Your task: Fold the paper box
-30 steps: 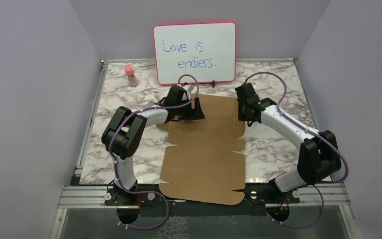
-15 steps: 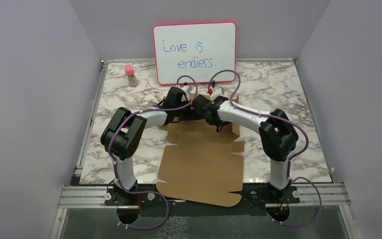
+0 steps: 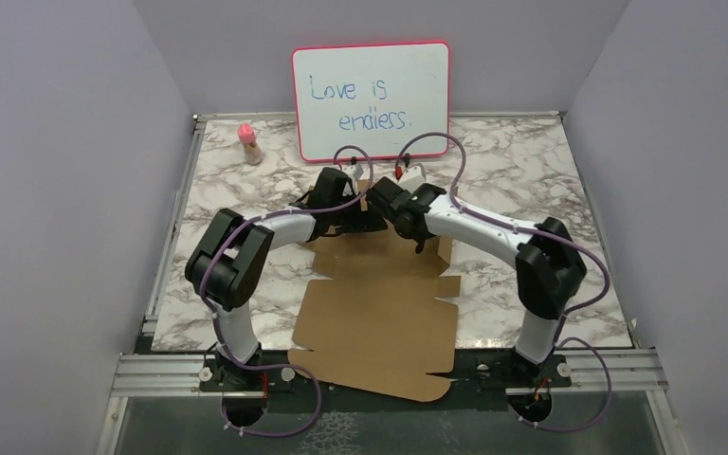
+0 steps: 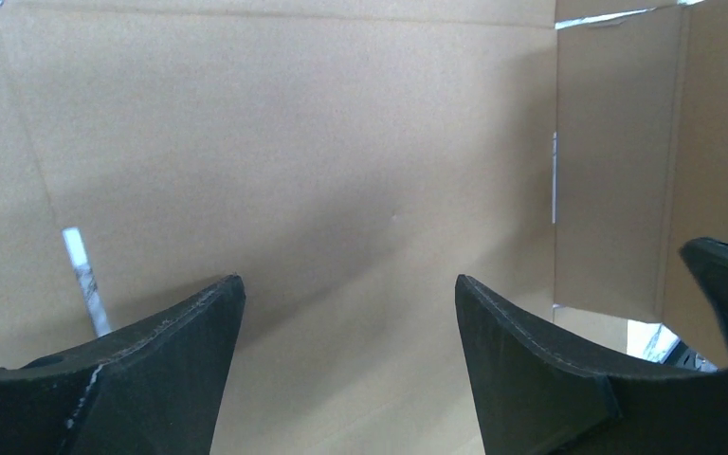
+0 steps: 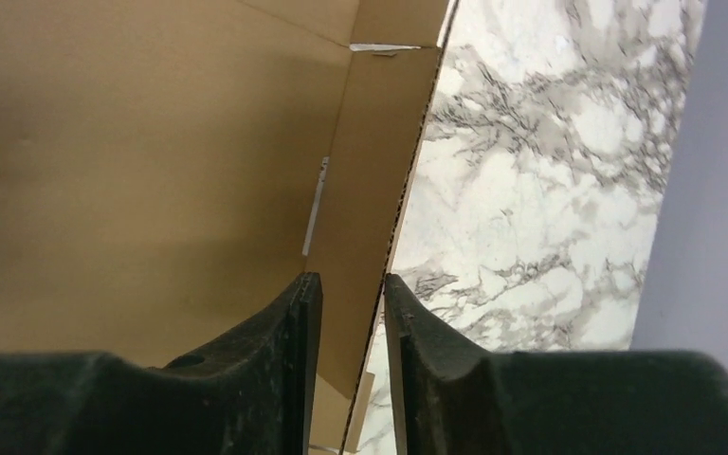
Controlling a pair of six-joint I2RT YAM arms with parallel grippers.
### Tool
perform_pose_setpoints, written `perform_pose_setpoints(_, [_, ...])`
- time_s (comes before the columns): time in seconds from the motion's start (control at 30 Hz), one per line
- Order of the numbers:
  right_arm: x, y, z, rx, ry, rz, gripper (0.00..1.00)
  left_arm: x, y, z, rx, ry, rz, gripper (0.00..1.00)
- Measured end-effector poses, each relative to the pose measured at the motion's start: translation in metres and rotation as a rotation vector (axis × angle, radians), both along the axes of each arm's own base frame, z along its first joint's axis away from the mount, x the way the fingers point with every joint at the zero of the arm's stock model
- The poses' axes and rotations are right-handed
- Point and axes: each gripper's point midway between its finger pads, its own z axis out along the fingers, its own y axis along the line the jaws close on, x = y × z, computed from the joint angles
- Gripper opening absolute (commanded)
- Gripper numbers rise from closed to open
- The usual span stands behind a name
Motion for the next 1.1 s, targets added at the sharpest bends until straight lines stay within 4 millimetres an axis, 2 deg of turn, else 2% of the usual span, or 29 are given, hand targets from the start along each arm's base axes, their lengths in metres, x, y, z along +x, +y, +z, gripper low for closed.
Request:
perform_pose_setpoints(0.1, [0.003,0.002,0.014,0.108,-0.015,0.036,0.51,-0.004,0.009,0.005,0.023,0.013,0.017,0.85])
perform_pose_setpoints(0.2, [0.016,0.001,0.029,0.225,-0.044,0.077,0.63,-0.007,0.019,0.021,0.042,0.003,0.037,0.86])
perform_pose_setpoints(0.37, [0.047,0.009,0.049,0.419,-0.083,0.198,0.72,-0.006,0.037,0.052,0.052,-0.058,0.07,0.87])
perform_pose_setpoints(0.47, [0.065,0.018,0.049,0.508,-0.077,0.284,0.77,-0.012,0.048,0.055,0.065,-0.066,0.082,0.87])
perform_pose_setpoints(0.57, [0.083,0.027,0.038,0.582,-0.044,0.375,0.81,-0.027,0.055,0.045,0.079,-0.038,0.08,0.87])
perform_pose_setpoints(0.8, [0.122,0.051,-0.004,0.722,0.059,0.554,0.87,-0.061,0.062,0.013,0.086,0.063,0.061,0.86])
perform_pose_setpoints(1.1, [0.152,0.068,-0.03,0.818,0.096,0.699,0.89,-0.067,0.047,0.017,0.058,0.044,0.019,0.86])
